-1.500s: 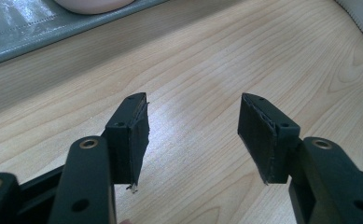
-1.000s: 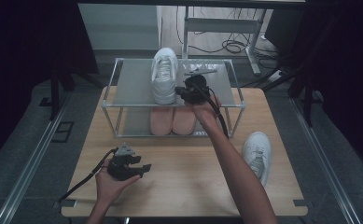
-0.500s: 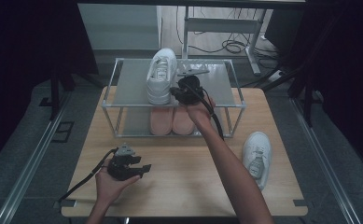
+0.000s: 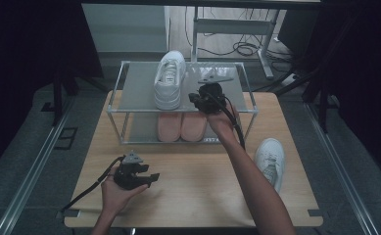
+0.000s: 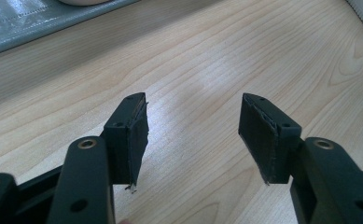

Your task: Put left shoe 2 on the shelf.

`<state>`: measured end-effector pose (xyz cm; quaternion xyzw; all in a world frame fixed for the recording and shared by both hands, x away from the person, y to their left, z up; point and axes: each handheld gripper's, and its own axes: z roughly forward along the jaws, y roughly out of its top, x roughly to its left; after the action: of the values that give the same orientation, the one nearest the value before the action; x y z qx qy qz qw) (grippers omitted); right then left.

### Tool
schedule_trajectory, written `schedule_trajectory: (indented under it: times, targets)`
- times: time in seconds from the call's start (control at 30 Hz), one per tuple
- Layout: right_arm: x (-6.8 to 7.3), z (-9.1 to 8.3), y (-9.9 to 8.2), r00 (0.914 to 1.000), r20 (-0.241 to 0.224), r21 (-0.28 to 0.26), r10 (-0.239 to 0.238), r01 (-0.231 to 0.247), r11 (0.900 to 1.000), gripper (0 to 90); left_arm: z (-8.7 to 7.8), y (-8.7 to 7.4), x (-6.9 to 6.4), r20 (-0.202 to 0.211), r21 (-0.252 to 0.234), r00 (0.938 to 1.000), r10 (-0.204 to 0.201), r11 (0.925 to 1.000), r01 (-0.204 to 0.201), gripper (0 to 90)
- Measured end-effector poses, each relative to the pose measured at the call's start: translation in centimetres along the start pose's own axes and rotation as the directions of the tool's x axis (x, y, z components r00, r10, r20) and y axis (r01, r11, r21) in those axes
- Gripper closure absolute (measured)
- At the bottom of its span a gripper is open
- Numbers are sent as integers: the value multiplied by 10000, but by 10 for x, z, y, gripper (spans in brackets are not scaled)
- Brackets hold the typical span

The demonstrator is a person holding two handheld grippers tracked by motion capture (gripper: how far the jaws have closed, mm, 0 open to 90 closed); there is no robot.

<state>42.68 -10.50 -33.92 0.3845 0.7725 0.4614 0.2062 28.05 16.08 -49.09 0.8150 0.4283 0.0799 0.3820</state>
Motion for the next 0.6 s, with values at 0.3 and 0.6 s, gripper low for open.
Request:
schedule_trajectory:
  times: [0.3,0.6]
  targets:
    - [-12,-28,-20,10000,-20,-107,51,-51,9999,900,3,0,-1,-22,117,10000,14,9999,-14,426]
    - [-18,-50,-46,9999,-39,216,-144,144,9997,900,3,0,-1,-5,117,10000,5,9999,-5,423]
